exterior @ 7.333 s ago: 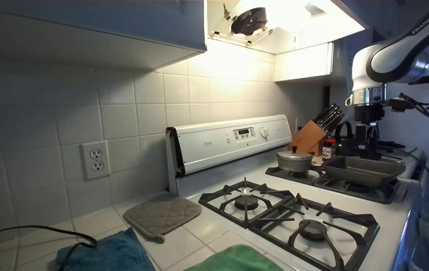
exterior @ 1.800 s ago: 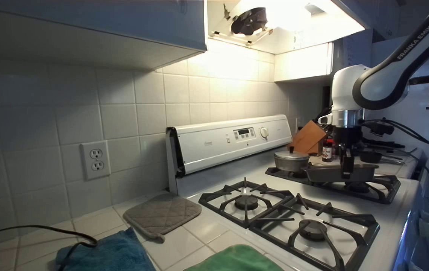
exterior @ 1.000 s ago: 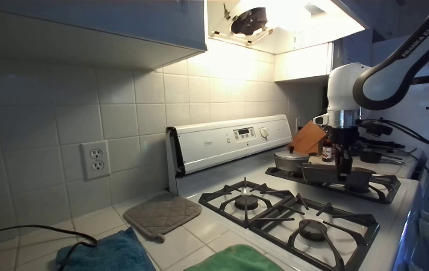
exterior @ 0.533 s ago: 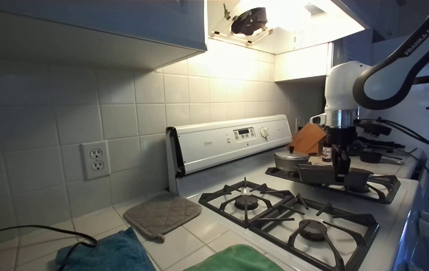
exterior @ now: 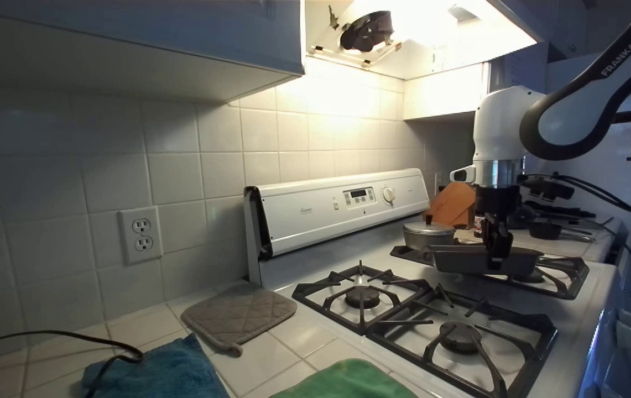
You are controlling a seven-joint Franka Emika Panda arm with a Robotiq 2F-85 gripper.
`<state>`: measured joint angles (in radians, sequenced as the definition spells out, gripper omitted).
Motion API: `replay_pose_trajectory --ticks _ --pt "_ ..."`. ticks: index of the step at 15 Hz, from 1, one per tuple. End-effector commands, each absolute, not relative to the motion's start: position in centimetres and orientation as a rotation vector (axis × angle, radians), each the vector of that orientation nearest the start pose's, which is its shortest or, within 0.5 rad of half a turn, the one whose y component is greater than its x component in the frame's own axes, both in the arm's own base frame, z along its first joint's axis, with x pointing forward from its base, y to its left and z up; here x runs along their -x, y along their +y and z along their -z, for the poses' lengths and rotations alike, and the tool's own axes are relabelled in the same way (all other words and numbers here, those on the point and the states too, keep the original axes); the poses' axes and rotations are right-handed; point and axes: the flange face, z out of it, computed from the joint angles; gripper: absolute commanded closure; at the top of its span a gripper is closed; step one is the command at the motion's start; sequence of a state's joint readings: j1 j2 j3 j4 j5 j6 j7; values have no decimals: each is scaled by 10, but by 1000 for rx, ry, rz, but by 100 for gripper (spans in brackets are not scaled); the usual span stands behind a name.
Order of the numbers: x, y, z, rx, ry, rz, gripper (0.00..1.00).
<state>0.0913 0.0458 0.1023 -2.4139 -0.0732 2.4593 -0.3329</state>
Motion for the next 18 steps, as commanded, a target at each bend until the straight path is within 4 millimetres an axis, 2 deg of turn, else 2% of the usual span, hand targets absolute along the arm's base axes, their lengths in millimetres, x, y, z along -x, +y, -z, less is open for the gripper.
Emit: replay_pose_trajectory --ticks 1,6,9,18 --pt "-483 105 -301 3068 -945 31 98" --pt "-482 112 -304 3061 -975 51 98" --pt "-477 122 -307 3040 -1023 58 98" --pt "-436 181 -321 2910 -1363 101 98"
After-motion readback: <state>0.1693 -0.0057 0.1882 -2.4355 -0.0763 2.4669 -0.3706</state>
